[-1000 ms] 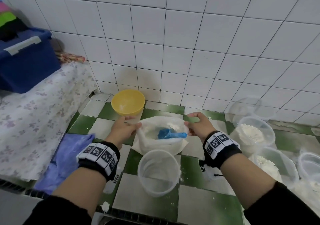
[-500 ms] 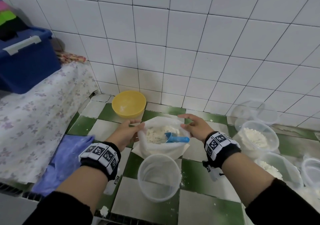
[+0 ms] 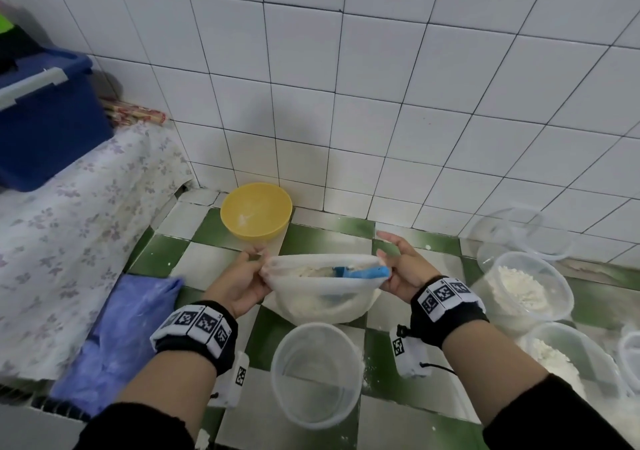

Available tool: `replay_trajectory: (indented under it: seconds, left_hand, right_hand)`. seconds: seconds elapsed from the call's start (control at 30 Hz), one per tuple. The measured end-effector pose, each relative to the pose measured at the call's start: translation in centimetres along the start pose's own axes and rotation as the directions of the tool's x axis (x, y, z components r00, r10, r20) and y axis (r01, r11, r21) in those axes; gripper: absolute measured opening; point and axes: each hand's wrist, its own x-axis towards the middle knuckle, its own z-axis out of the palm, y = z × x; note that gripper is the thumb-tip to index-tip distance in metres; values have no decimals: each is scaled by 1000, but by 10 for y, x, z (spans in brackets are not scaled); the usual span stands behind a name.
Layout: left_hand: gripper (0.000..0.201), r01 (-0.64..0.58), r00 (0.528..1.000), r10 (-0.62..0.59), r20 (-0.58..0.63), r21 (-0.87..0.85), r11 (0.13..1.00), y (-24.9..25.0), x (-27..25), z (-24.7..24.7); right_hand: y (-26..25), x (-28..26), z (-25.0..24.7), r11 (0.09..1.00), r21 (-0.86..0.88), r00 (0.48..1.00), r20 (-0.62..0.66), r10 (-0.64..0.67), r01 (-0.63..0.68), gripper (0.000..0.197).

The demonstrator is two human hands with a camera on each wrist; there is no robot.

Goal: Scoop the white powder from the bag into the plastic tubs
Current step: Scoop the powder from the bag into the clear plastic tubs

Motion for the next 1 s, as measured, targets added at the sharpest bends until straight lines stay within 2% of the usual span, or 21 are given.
replay_trajectory:
  seconds: [0.1,0.2,0.27,0.3,0.37,0.47,0.57,0.63,0.67,0.73,0.83,0.93,1.0]
  left_hand:
    - [30,41,999,-42,18,70,997,-3,-8,-2]
    - [43,179,980,-192,52,196,964,-7,-16,-12]
    - [45,227,964,-246,96,177,958,-10,-19,-15]
    - [43,217,966,-233,109,137,966,-12,-20,-14]
    - [38,158,980,-160,118,27,987,-16,-21,-12]
    - [29,50,991,-34,127,-125,991,-23,-21,-12]
    - [23,27,984,-16,179,-58,998,-19,-27,-14]
    - [34,65,976,-67,206,16,998,-14,-29,-15]
    - [39,79,973,-84,214,34,996,-13,-28,-15]
    - [48,99,965,-102,241,25,995,-10,-25,-15]
    - [58,118,950,-117,288,14,993,-9,-23,-9]
    - [57,133,946,-124,300,-9,991,-10,-18,-3]
    - [54,119,955,-104,279,-39,992,-12,-13,0]
  right_hand:
    - [7,-5,-2,999,19,998,-49,42,-41,28]
    - [19,-13,-8,990,19,988,-67,139,-138,20]
    - [25,-17,-9,982,76,984,-36,176,-172,19]
    - [28,-17,-9,978,122,985,-19,170,-166,20]
    - [32,-15,-10,968,216,991,1,132,-129,35]
    - [34,-16,-12,979,206,999,32,9,-15,46]
    - [28,-24,-12,994,86,991,112,-72,63,31]
    - [24,-23,-15,999,20,990,134,-48,46,18]
    - [22,-22,-15,999,-7,990,137,-36,37,20]
    - [17,-19,-15,998,-64,990,141,-8,17,35]
    - [9,-17,-12,981,-177,977,184,111,-78,59]
    - [6,-14,-7,967,-212,956,226,189,-141,62]
    - [6,-11,-4,979,-133,958,220,182,-156,59]
